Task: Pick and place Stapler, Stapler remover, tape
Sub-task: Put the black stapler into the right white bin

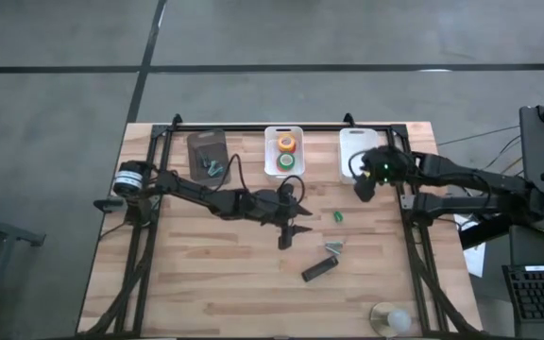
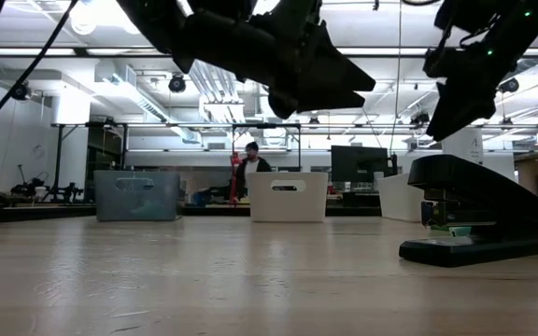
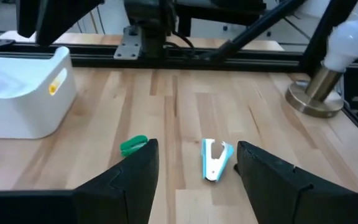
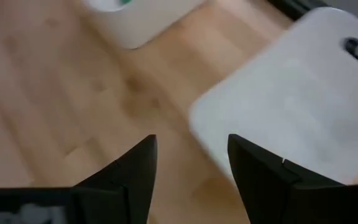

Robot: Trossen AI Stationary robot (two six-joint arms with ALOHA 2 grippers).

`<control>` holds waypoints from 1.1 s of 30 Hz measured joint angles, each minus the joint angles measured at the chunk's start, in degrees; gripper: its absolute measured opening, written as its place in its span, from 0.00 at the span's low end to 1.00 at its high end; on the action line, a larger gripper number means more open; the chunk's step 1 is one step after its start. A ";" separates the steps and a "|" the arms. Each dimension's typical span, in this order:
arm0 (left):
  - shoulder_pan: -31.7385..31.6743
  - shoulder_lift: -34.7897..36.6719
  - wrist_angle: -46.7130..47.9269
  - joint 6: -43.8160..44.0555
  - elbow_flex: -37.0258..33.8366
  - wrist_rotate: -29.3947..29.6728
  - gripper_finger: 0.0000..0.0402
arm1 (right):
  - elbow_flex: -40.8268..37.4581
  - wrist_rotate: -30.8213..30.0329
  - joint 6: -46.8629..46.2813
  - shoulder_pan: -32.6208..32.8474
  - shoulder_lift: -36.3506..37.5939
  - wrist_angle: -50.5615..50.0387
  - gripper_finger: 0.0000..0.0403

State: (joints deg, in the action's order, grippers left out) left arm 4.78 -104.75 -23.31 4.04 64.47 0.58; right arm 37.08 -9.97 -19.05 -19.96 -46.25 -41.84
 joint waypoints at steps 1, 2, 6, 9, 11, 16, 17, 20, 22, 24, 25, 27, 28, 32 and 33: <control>0.02 -0.03 0.09 -0.01 0.00 -0.04 0.54 | -0.11 0.00 -0.43 1.79 0.31 0.01 0.47; 0.04 -0.05 0.20 0.00 0.00 -0.10 0.54 | -0.13 0.00 -0.95 3.67 0.60 0.07 0.47; 0.56 -0.05 0.27 0.73 0.00 -0.25 0.54 | -0.16 0.06 -4.13 12.18 0.72 0.15 0.45; 1.03 -0.05 0.71 0.78 -0.04 -0.33 0.54 | -0.17 -0.02 -6.97 18.20 0.14 0.18 0.44; 1.07 -0.05 1.08 0.82 -0.04 -0.55 0.54 | -0.20 -0.11 -8.68 21.84 -0.49 0.23 0.43; 0.96 -0.05 1.51 0.91 -0.11 -0.33 0.54 | -0.50 -3.17 -18.69 28.96 -3.45 0.56 0.42; 0.96 -0.05 1.51 0.91 -0.13 -0.31 0.54 | -0.65 -4.31 -21.69 30.00 -4.41 0.61 0.42; 0.98 -0.06 1.53 1.03 -0.17 -0.33 0.54 | -0.90 -6.12 -30.76 31.77 -8.08 0.66 0.42; 1.01 -0.07 1.53 1.50 -0.17 -0.33 0.54 | -0.90 -6.26 -33.68 32.45 -10.77 0.76 0.42; 1.01 -0.07 2.16 1.76 -0.23 -0.33 0.54 | -0.90 -6.34 -32.96 33.59 -13.73 2.13 0.42; 1.03 -0.07 2.63 1.84 -0.28 -0.37 0.54 | -0.90 -6.33 -31.45 34.38 -15.04 3.03 0.42; 1.05 -0.07 3.29 1.96 -0.40 -0.55 0.54 | -0.90 -6.13 -27.91 35.74 -17.39 5.39 0.42; 1.05 -0.07 3.41 1.98 -0.46 -0.55 0.54 | -0.90 -5.66 -25.71 36.41 -18.27 7.19 0.41; 1.05 -0.07 3.40 1.98 -0.74 -0.74 0.54 | -0.87 -2.07 -20.42 39.17 -20.52 14.35 0.40; 1.05 -0.07 3.40 1.98 -0.74 -0.77 0.54 | -0.88 -1.27 -19.95 39.91 -20.66 14.95 0.40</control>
State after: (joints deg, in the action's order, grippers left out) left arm 5.82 -104.81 -19.91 6.02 63.72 -0.19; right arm 36.20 -11.24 -39.01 19.95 -66.92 -26.89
